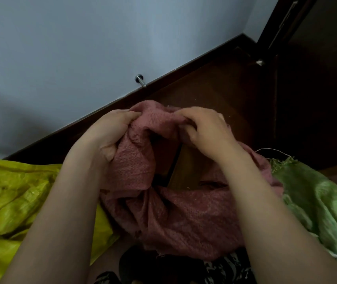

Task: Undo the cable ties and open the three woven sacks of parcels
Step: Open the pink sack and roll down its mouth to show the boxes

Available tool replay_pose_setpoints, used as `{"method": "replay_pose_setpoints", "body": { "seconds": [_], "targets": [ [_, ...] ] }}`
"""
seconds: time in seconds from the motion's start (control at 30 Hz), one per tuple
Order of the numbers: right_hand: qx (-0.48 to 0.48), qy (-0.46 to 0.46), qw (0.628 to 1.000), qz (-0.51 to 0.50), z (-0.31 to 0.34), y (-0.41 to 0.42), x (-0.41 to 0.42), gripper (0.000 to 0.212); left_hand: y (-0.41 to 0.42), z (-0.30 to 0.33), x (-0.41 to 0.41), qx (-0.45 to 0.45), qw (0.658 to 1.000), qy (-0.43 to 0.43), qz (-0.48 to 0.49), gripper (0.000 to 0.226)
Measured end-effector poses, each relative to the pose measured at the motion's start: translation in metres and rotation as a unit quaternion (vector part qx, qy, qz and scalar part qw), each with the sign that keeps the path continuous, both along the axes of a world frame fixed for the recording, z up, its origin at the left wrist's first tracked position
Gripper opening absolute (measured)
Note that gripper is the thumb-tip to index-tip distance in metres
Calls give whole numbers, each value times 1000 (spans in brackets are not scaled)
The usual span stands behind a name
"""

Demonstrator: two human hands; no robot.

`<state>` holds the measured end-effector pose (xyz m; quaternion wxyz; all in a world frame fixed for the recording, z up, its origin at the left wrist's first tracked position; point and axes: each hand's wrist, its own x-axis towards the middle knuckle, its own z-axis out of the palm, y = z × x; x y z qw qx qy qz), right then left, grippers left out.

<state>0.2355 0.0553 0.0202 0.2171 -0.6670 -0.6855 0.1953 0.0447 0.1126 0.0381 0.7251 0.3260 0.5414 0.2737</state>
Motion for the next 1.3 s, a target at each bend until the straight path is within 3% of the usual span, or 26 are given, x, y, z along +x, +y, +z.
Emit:
{"method": "replay_pose_setpoints", "body": {
  "seconds": [0.07,0.1,0.17,0.2,0.27,0.33,0.43,0.5,0.53,0.63,0.7,0.83,0.87,0.93,0.97,1.0,1.03,1.1,1.13,1.2,1.3],
  "targets": [
    [-17,34,999,-38,-2,3,5,30,-4,4,-4,15,999,-4,-44,24],
    [-26,50,997,-55,-3,5,8,27,-5,6,-9,40,995,13,-89,40],
    [-28,90,992,-85,-7,10,14,18,-5,8,-16,100,968,132,-191,70],
    [-31,112,988,-99,-8,11,17,16,-4,8,-18,132,940,219,-226,72],
    [-39,162,978,-129,-11,12,22,16,-3,3,-18,208,870,372,-246,60],
    [-35,182,968,-168,-11,11,27,19,0,-5,-18,287,814,452,-226,45],
    [-25,232,941,-247,-15,11,37,33,3,-18,-24,354,782,490,-154,33],
    [-38,315,897,-308,-16,11,40,38,5,-21,-30,352,792,493,-82,20],
    [-51,360,870,-333,-16,11,41,37,6,-23,-31,336,813,473,-49,16],
    [-101,444,806,-378,-16,11,39,24,4,-23,-22,188,929,316,28,26],
    [-120,491,763,-403,-16,14,39,17,-2,-19,-16,113,969,214,52,30],
    [-131,556,686,-450,-18,17,44,26,-8,-6,-14,47,994,103,1,18],
    [-129,574,662,-465,-18,17,45,30,-8,-5,-15,42,994,90,-35,27],
    [-127,612,617,-478,-17,18,46,34,-11,-5,-21,86,971,149,-164,52],
    [-122,621,611,-475,-16,18,45,36,-12,-8,-21,97,959,180,-196,52],
    [-113,613,626,-469,-16,18,43,36,-14,-10,-20,84,960,188,-192,44],
    [-97,569,674,-461,-15,18,40,36,-14,-11,-17,65,968,179,-165,34],
    [-53,345,832,-431,-15,16,35,32,-12,-11,-12,53,979,163,-107,28],
    [-21,210,892,-401,-14,14,32,29,-10,-11,-10,54,983,154,-83,29],
    [62,46,952,-296,-6,10,22,28,-7,-10,-8,59,986,142,-59,30],
    [67,-20,996,-53,6,5,0,59,-6,-10,-6,62,988,128,-59,30]
  ]
}}
